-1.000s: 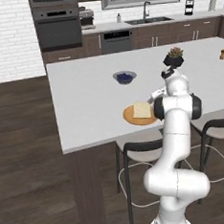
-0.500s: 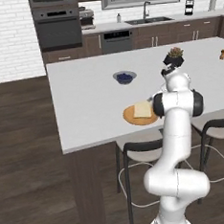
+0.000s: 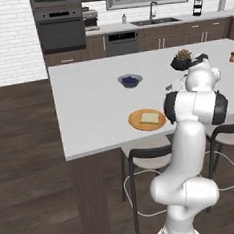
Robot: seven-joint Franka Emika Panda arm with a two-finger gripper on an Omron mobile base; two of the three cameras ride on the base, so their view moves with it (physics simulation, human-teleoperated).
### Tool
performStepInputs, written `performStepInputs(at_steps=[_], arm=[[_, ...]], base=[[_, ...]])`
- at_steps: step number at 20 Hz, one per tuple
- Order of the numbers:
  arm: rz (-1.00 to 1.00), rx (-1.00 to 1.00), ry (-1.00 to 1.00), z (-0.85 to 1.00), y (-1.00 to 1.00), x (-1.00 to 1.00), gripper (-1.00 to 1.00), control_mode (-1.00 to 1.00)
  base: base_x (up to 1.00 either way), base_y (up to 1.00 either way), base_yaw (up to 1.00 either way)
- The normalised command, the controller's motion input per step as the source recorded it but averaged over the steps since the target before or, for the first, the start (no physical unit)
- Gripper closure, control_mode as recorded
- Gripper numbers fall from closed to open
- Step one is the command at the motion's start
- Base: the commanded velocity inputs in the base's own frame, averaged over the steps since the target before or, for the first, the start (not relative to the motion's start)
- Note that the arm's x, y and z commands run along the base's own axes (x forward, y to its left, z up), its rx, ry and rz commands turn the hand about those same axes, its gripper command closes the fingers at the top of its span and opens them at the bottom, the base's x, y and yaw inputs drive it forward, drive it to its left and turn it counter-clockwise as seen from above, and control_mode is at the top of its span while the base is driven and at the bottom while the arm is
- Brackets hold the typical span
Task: Start the toaster. Once the lever pops up, take the bread to the plate on the dining counter.
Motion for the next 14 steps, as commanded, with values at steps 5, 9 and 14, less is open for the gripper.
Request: performStepInputs(at_steps=[5, 9, 14], arm=[[0.00, -0.42, -0.47, 0.80, 0.86, -1.00, -1.00, -1.00], [0.00, -0.52, -0.44, 0.47, 1.00, -1.00, -1.00, -1.00], [0.00, -0.37, -0.30, 0.20, 0.89, -1.00, -1.00, -1.00]], base=[[0.00, 0.00, 0.00], [0.00, 0.00, 0.00], [0.00, 0.00, 0.00]])
